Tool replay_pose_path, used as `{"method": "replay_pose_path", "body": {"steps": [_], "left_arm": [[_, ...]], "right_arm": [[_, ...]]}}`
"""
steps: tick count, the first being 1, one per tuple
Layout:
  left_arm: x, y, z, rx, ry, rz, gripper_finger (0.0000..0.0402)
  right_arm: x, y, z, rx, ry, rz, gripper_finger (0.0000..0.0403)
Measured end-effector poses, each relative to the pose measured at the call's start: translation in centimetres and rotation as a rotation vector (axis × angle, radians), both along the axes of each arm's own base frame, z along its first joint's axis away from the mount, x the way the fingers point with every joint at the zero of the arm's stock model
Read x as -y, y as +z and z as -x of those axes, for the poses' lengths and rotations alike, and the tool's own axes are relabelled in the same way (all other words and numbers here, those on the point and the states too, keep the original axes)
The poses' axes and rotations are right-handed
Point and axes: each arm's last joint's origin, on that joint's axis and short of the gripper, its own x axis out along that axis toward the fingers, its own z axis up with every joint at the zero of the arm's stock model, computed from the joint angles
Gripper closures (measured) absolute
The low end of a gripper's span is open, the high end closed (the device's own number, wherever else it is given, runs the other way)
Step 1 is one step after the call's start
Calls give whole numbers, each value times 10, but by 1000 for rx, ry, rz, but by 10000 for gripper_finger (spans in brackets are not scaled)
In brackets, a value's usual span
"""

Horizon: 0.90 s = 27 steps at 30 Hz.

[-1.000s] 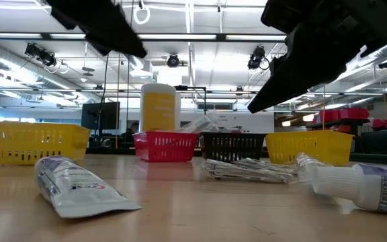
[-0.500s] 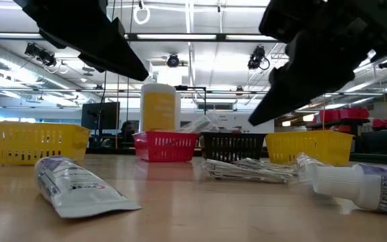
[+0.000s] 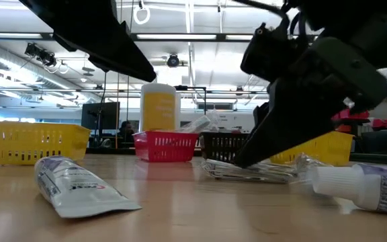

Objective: Pick & Place Travel size toiletries
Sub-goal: Put the silver nail cutter into the black bin

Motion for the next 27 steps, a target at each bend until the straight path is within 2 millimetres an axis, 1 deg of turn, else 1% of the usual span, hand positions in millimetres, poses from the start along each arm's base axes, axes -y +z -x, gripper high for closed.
{"method": "replay_pose_path", "body": {"steps": [6, 10, 14, 18, 22, 25, 27], "left_arm": [[0, 0, 0, 1, 4, 3, 291], [0, 0, 0, 5, 11, -3, 291], [0, 0, 0, 4, 12, -4, 291], [0, 0, 0, 2, 6, -4, 291], [0, 0, 0, 1, 6, -4, 291], [0, 0, 0, 1, 6, -4, 291], [0, 0, 0, 2, 9, -6, 291]], "right_arm": [[-1, -7, -8, -25, 25, 25, 195], [-3, -7, -11, -23, 67, 50, 208], [-2, -7, -11, -35, 87, 77, 238], [5, -8, -12, -74, 41, 57, 277], [10, -8, -14, -73, 22, 33, 312], [11, -7, -16, -54, 29, 27, 327], [11, -7, -16, -45, 46, 54, 331]]}}
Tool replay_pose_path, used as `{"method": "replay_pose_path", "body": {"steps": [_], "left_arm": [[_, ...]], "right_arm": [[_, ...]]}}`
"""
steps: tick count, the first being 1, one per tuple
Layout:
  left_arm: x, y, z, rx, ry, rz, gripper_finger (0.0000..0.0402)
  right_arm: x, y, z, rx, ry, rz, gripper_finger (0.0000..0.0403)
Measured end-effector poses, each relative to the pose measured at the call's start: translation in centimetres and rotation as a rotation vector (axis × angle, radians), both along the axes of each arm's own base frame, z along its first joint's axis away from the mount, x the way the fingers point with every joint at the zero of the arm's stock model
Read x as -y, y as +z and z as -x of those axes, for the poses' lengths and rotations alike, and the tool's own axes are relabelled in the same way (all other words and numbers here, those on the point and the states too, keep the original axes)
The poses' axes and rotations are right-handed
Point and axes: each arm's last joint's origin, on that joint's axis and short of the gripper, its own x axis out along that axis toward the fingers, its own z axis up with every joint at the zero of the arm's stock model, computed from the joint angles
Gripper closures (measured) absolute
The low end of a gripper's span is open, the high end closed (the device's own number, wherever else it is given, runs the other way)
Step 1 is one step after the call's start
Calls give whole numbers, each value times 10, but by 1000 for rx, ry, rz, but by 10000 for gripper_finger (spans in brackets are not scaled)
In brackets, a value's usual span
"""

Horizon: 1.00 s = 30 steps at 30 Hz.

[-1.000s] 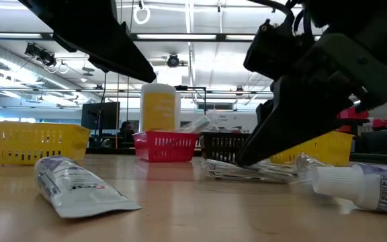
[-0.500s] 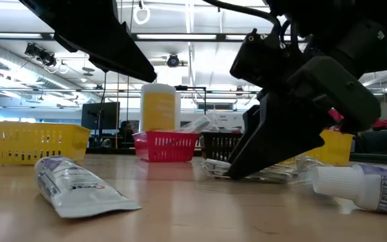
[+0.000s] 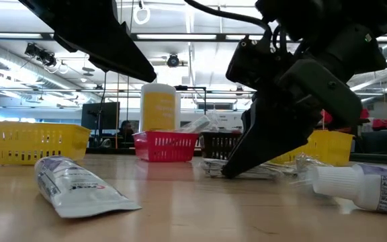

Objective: Pick & Place Travel size toiletries
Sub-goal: Put the silver nail cutter into the black bin

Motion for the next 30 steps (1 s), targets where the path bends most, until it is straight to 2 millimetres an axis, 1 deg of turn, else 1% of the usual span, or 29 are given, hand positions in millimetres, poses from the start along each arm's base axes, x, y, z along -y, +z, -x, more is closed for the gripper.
{"method": "replay_pose_path", "body": {"steps": [4, 9, 12, 14, 16, 19, 22, 25, 30], "left_arm": [[0, 0, 0, 1, 4, -5, 291], [-1, 0, 0, 3, 15, -13, 291], [-1, 0, 0, 11, 29, -22, 291], [-1, 0, 0, 15, 35, -25, 291], [-2, 1, 0, 19, 43, -28, 291], [-2, 1, 0, 20, 45, -29, 291], [-2, 1, 0, 21, 45, -27, 291], [-2, 1, 0, 22, 47, -25, 291], [-2, 1, 0, 24, 49, -26, 291]], "right_arm": [[1, 8, 0, 11, 16, 30, 332], [8, 42, 2, 79, -1, 15, 332], [21, 64, 8, 101, -78, 59, 332], [35, 79, 11, 122, -160, 98, 332], [49, 88, 13, 124, -214, 118, 332], [72, 90, 11, 95, -264, 92, 332], [92, 80, 10, 3, -256, 50, 332], [108, 71, 10, -61, -285, 83, 331], [131, 65, 7, -81, -333, 95, 329]]}}
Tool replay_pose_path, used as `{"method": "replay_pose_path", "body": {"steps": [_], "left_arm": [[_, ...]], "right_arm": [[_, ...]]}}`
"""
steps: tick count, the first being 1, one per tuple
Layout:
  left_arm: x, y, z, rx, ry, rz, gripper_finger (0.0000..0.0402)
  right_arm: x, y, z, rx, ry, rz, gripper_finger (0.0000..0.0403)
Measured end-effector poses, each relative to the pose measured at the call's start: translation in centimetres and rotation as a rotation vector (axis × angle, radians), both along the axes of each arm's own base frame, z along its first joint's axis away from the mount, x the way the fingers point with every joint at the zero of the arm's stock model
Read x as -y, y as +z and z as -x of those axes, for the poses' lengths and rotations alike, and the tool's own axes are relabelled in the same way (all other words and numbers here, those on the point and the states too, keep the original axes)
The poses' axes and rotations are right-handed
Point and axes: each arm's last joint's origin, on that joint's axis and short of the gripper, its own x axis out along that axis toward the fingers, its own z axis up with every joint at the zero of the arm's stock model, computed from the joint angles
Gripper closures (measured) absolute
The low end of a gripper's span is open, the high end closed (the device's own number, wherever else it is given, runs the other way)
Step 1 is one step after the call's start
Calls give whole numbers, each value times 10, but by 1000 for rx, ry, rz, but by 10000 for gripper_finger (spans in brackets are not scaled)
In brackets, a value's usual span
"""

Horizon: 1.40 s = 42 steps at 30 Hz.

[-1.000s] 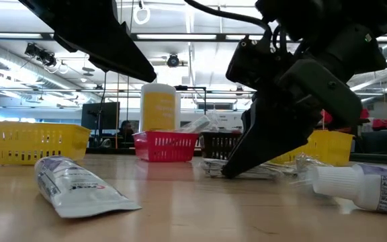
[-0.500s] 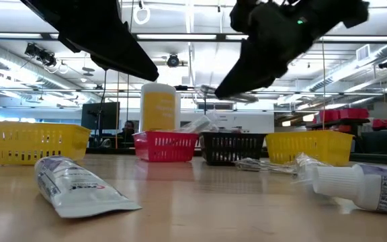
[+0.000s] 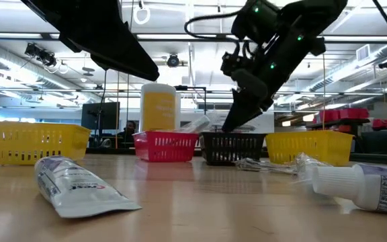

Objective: Pick & Place Travel size toiletries
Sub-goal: Put the silver nail cutter into the black bin, then put the white toothpaste into the right yellow bin

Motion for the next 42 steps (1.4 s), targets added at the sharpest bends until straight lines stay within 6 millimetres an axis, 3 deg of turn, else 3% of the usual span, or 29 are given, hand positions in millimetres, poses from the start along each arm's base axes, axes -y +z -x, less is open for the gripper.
{"method": "replay_pose_path", "body": {"steps": [9, 19, 23, 30, 35, 42], "left_arm": [[0, 0, 0, 3, 3, -1, 291], [0, 0, 0, 3, 4, -1, 291], [0, 0, 0, 3, 4, -1, 291], [0, 0, 0, 4, 4, 0, 291], [0, 0, 0, 4, 5, -3, 291], [0, 0, 0, 4, 5, -9, 291]], "right_arm": [[16, -15, -3, -52, 52, -42, 321], [15, -13, -5, -35, 90, -34, 235], [8, 1, -3, 13, 111, -29, 217], [-22, 26, 7, 73, 188, -118, 217], [-59, 27, 13, 62, 332, -168, 224], [-105, 26, 26, 39, 402, -239, 220]]}}
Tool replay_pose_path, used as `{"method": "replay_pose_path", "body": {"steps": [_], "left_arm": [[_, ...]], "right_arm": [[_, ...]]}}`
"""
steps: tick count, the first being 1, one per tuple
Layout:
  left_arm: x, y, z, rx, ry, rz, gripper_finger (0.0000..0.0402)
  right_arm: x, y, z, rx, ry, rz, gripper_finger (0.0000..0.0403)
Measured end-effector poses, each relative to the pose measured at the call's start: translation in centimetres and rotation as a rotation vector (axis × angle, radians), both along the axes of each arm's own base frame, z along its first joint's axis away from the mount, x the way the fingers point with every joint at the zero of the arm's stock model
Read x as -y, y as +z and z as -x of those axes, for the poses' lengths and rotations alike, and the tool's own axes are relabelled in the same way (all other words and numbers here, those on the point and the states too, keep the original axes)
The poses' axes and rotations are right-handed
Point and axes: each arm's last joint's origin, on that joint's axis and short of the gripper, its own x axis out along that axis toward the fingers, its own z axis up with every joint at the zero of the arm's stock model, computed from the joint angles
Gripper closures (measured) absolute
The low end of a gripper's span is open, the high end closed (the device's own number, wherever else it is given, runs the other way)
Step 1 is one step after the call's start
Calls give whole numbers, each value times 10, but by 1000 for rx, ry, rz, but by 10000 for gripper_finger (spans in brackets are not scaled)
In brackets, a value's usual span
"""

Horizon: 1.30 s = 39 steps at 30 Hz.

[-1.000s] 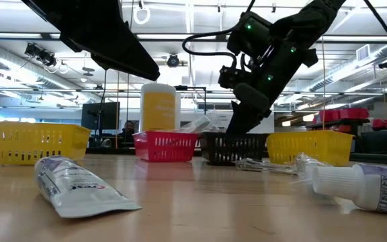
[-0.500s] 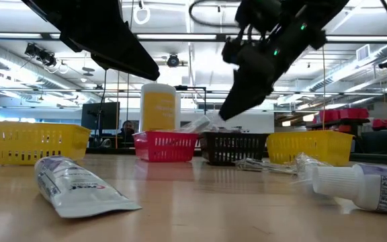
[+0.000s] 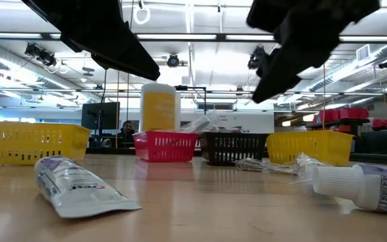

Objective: Pick & Place Travel size toiletries
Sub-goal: Put the white toothpaste into the right yellow bin

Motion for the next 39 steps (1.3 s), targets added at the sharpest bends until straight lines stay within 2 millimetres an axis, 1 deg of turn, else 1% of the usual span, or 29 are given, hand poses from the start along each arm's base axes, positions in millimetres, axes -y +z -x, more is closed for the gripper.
{"method": "replay_pose_path", "body": {"steps": [6, 9, 13, 17, 20, 23, 26, 33, 39], "left_arm": [[0, 0, 0, -2, -11, -19, 291], [0, 0, 0, -3, -11, -20, 291], [0, 0, 0, -3, -11, -20, 291], [0, 0, 0, 1, -4, -24, 292], [0, 0, 0, 2, -1, -25, 291], [0, 0, 0, 2, -1, -24, 291], [0, 0, 0, 2, -1, -24, 291], [0, 0, 0, 4, 5, -21, 291], [-1, 0, -1, 4, 8, -21, 291]], "right_arm": [[-32, 0, 13, 1, 122, -4, 227], [-46, 1, 19, -3, 190, -39, 229], [-69, 1, 24, 34, 218, -102, 221], [-87, -9, 29, 9, 218, -141, 197], [-98, -26, 31, -30, 186, -118, 179], [-102, -43, 31, -76, 109, -106, 174], [-103, -56, 29, -121, 59, -113, 181], [-104, -73, 27, -145, 15, -88, 198], [-106, -80, 24, -138, 13, -85, 200]]}}
